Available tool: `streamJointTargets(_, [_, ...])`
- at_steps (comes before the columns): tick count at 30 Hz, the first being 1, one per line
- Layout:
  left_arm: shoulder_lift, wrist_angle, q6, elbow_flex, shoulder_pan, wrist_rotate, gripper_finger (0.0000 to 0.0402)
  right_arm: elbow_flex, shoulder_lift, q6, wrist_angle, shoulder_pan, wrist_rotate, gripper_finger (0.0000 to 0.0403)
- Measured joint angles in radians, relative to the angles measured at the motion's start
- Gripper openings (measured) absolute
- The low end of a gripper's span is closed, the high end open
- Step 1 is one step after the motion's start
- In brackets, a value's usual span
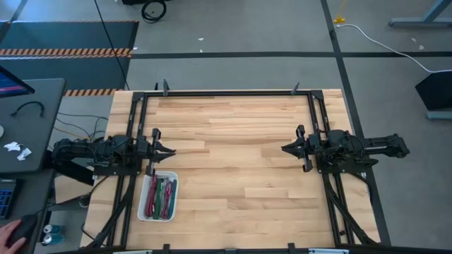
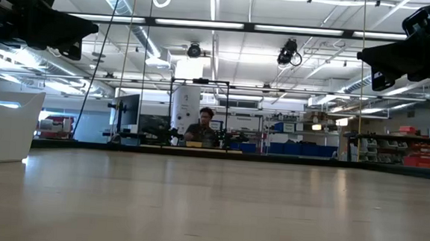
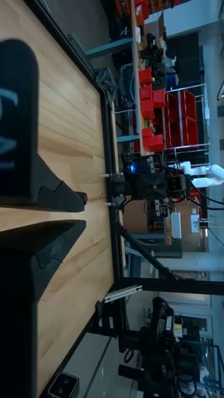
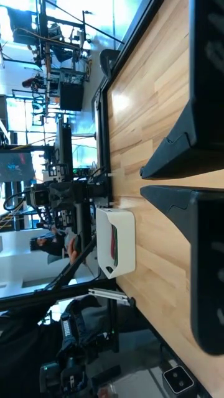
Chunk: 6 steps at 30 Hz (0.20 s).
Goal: Pick and place USB-C Cables
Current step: Return to Home Position
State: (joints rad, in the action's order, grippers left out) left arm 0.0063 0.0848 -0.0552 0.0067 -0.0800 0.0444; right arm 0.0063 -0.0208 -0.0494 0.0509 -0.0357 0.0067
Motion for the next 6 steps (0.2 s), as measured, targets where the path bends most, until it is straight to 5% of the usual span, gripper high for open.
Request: streamJointTargets(6, [0.000,0.000,0.000,0.000,0.000,0.000,0.0031,0.000,0.000,0.000,0.000,0.000,0.000,0.0033])
